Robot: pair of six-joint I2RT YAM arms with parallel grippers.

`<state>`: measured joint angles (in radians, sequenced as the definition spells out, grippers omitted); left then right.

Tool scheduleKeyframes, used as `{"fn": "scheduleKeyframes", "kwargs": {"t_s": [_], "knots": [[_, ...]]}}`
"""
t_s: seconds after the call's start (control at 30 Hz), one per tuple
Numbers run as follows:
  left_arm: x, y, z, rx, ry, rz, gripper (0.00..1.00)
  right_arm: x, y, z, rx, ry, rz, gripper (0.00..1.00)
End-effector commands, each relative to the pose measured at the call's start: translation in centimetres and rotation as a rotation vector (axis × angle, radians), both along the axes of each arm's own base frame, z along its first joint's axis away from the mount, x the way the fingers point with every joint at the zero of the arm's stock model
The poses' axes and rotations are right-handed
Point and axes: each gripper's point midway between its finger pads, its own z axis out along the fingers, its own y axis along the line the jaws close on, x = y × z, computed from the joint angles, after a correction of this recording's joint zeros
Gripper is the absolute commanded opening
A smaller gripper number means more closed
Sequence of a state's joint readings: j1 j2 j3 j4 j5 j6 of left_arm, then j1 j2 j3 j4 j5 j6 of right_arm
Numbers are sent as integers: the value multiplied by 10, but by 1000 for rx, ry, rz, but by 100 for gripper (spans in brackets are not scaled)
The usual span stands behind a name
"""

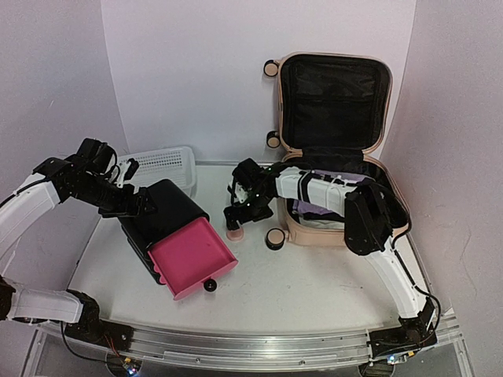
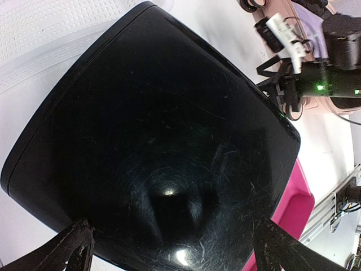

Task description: Open, take out, and arrange the luggage

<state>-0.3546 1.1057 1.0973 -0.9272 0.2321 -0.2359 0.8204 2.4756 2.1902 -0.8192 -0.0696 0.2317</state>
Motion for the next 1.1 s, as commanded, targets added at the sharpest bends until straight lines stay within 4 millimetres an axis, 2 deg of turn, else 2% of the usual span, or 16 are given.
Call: {"fn": "scheduleKeyframes", "kwargs": {"t_s": [0.0, 0.17, 0.3, 0.53, 0.67, 0.87, 0.93, 1.07], "knots": [[-3, 1, 13, -17, -39, 5, 99, 3, 12, -10, -9, -16, 20, 95], [-4, 1, 10, -15, -28, 5, 99, 4, 17, -27, -34, -22, 39, 89], [-3, 2, 9, -10, -27, 8, 99, 1, 10, -41, -95, -26, 45, 77], [0, 2, 6, 3, -21, 10, 100, -8, 1, -47, -173, -45, 74, 74], [-1, 3, 9, 2, -29, 12, 99, -8, -12, -43, -216, -59, 52, 74], [-1, 2, 10, -5, -29, 7, 99, 5, -41, -19, -248, -95, -20, 76], [0, 1, 10, -6, -26, 5, 99, 5, -40, -16, -235, -89, -7, 75], [1, -1, 11, -14, -24, 1, 99, -1, -31, -25, -198, -46, 26, 61]]}}
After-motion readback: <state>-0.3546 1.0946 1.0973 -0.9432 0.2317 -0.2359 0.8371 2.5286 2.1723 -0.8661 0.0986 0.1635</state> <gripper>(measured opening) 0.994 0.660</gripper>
